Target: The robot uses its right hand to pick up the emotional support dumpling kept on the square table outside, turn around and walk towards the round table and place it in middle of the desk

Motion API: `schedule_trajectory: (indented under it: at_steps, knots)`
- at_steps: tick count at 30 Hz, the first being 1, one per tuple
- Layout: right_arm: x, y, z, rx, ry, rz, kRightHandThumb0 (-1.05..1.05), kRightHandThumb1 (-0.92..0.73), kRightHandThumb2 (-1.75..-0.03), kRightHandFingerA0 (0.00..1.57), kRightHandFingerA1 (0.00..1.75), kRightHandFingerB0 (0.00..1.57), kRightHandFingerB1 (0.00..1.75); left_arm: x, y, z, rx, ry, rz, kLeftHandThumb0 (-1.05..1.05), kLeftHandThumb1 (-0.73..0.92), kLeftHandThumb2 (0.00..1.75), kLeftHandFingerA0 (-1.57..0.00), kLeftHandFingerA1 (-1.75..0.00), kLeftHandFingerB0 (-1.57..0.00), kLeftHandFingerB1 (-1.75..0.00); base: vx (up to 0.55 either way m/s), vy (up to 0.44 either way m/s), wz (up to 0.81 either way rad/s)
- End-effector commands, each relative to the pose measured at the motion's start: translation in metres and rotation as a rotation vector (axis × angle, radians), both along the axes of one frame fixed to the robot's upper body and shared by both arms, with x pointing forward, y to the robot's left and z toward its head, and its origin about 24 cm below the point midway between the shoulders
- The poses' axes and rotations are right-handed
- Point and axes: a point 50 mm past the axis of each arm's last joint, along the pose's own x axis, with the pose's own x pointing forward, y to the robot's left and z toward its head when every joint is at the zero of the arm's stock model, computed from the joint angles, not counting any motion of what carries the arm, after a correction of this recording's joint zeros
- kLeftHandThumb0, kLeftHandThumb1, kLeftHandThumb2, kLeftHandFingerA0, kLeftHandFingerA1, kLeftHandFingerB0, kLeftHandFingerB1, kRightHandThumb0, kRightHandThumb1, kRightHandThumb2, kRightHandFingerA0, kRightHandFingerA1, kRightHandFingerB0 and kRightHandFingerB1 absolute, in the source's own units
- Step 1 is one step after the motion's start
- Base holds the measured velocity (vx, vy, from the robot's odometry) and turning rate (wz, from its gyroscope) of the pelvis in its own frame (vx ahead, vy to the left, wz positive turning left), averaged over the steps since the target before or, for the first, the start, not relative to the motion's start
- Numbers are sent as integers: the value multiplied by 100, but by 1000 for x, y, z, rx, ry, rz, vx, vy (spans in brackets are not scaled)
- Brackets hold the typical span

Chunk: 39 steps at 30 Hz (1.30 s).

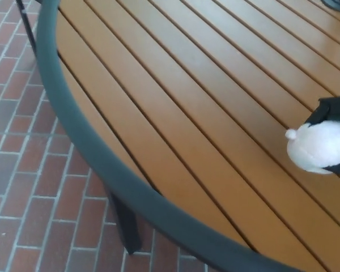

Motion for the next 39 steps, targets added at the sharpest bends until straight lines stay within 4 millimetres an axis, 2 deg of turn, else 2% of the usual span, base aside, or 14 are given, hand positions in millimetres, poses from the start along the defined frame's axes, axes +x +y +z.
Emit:
schedule_trajectory:
  at_steps: [1,2,4,13,24,25,26,27,31,32,33,34,36,39]
  knots:
    - [17,-11,-42,-222,106,-89,-17,-74,-73,86,135,83,85,-6,3,4,58,-19,-22,-10,41,109,-90,-111,-91,-83,150,141,20]
    - [18,-11,-42,-223,105,-88,-7,-70,-61,90,108,89,61,-6,3,4,59,-19,-22,-9,43,105,-89,-111,-90,-82,133,105,-29]
    - [24,-9,-50,-264,128,-102,-20,-74,-65,81,128,79,66,-6,3,4,58,-22,-20,-9,38,109,-88,-107,-88,-82,153,-42,6]
    - [40,4,-83,-354,236,-160,-21,-74,-72,77,136,79,70,-3,2,3,39,-29,-6,-7,42,101,-83,-108,-85,-77,137,-32,-2]
    - [43,10,-87,-329,224,-165,-19,-73,-69,78,124,80,67,-6,3,3,63,-2,-24,-10,42,97,-82,-107,-85,-76,86,-14,2]
    - [42,8,-85,-327,224,-174,-20,-68,-61,70,80,61,48,-7,3,3,61,-2,-23,-11,44,93,-82,-116,-86,-77,0,0,0]
    - [42,7,-84,-325,223,-181,-20,-68,-61,70,80,61,48,-7,3,3,59,-2,-21,-11,44,93,-82,-116,-86,-77,0,0,0]
    - [41,4,-84,-322,244,-189,-21,-68,-61,51,55,44,36,-8,2,2,63,2,-24,-13,46,89,-83,-112,-85,-76,0,0,0]
    - [39,3,-86,-320,276,-192,-21,-68,-61,51,55,44,36,-7,2,2,73,8,-29,-13,46,89,-83,-112,-85,-76,0,0,0]
    - [36,4,-90,-385,289,-181,-45,-62,-59,0,21,10,26,-7,2,2,74,8,-32,-13,45,86,-83,-107,-84,-76,0,0,0]
    - [33,4,-96,-465,304,-167,-45,-62,-59,0,21,10,26,-7,2,2,76,7,-36,-13,45,86,-83,-107,-84,-76,0,0,0]
    - [30,5,-100,-490,312,-165,-74,-42,-71,0,2,0,5,-7,2,3,78,5,-37,-13,48,88,-83,-105,-84,-76,0,0,0]
    - [25,7,-105,-512,333,-164,-66,-57,-62,0,0,0,8,-7,1,3,76,0,-35,-14,47,86,-85,-109,-85,-77,0,0,0]
    - [20,9,-105,-542,341,-152,-81,-44,-73,0,0,0,3,-6,2,3,67,-13,-26,-11,43,95,-87,-108,-88,-79,0,0,0]
